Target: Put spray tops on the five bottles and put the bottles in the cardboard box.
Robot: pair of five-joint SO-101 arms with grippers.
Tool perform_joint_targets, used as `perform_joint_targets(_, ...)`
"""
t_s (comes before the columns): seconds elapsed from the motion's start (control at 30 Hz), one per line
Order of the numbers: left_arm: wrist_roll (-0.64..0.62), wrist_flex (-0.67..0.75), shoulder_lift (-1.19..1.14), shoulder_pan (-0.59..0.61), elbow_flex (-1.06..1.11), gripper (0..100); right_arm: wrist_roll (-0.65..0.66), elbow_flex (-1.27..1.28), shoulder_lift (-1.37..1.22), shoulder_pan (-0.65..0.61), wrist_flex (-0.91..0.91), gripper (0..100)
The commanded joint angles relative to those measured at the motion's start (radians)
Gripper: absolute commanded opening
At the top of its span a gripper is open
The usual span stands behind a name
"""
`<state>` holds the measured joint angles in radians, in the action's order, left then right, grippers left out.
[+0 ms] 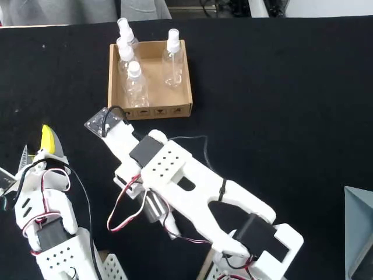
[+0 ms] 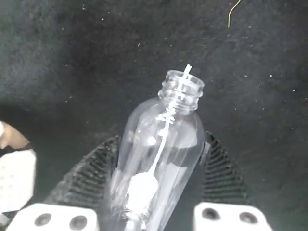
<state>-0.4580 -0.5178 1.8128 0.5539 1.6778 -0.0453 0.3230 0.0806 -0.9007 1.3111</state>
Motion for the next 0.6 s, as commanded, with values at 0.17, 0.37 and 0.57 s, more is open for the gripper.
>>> perform_joint_targets(0.17,0.005,0.023,0.011,-0.013,0.022,21,0.106,-0.094,0.016,0.032,0.084,13.5)
perform_joint_targets(0.37,0.005,0.021,0.011,-0.013,0.022,21,0.261,-0.087,0.008,0.057,0.146,13.5)
perform_joint_targets(0.57,0.005,0.023,0.011,-0.013,0.022,21,0.359,-0.087,0.005,0.164,0.137,13.4)
